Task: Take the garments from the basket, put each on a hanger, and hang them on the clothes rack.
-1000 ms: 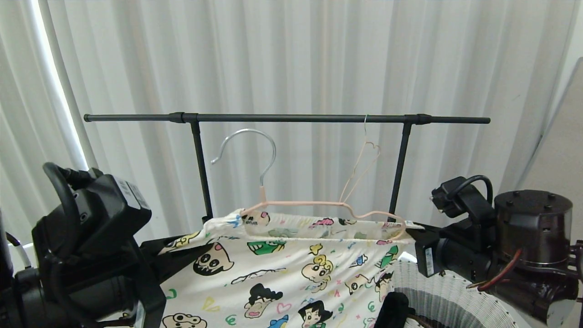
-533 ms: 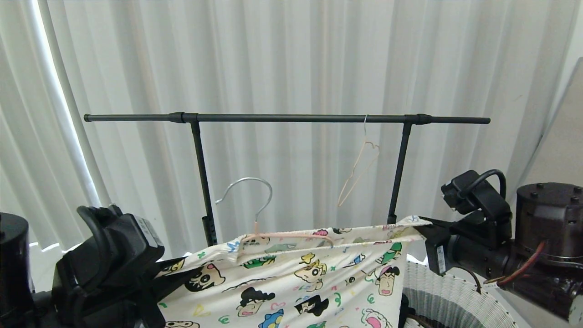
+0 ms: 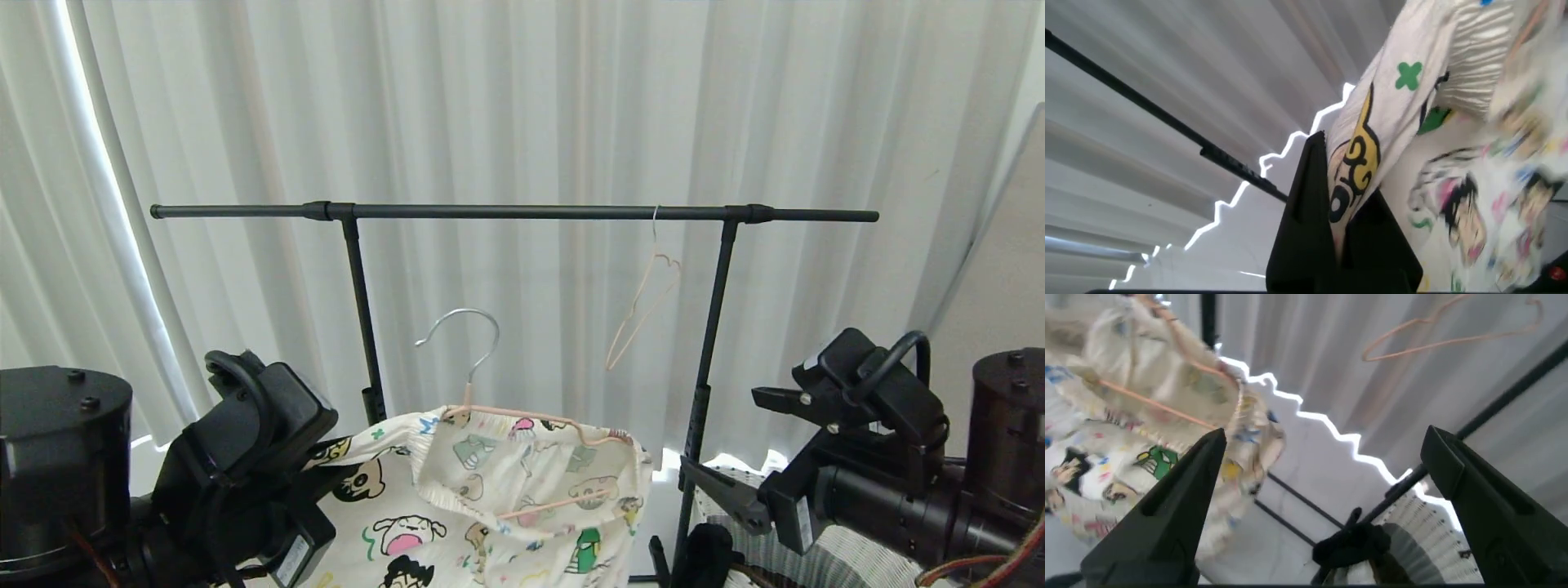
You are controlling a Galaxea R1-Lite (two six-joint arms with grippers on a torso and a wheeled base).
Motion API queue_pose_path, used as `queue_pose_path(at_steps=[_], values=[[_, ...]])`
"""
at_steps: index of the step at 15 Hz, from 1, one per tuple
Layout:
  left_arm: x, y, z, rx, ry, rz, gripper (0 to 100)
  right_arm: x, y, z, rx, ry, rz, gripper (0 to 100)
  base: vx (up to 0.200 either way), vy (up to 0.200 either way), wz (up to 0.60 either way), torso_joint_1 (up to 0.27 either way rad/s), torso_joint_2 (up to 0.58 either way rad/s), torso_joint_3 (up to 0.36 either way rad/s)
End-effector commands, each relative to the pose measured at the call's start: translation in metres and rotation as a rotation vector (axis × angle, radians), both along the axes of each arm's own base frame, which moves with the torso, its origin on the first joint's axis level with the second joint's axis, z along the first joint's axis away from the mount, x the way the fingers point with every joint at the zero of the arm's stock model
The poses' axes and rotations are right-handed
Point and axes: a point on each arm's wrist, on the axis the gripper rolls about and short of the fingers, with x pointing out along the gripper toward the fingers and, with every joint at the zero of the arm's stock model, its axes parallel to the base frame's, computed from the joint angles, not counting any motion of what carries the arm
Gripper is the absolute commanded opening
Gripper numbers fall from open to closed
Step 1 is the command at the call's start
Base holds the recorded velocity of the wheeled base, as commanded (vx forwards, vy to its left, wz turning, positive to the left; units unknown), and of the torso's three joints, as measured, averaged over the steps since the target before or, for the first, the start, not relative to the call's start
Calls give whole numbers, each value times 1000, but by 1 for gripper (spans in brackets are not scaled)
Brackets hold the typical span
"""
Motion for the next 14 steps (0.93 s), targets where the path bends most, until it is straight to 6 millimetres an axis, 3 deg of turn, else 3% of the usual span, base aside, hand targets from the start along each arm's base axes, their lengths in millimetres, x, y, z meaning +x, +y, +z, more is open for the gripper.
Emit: queue_pose_path(at_steps=[1, 4, 10, 14], values=[[0, -3, -1, -8, 10, -12, 0, -9, -1, 6, 9, -9, 54, 100, 0, 0, 0, 0, 0, 0], [-8, -11, -1, -53, 21, -76, 0, -15, -4, 7, -53, -15, 184, 100, 0, 0, 0, 0, 0, 0], [-26, -29, -5, -48, 32, -243, 0, -7, 14, 22, -156, 6, 429, 100, 0, 0, 0, 0, 0, 0], [-31, -36, -2, -66, 7, -297, 0, -10, 22, 22, -206, 96, 530, 100, 0, 0, 0, 0, 0, 0]])
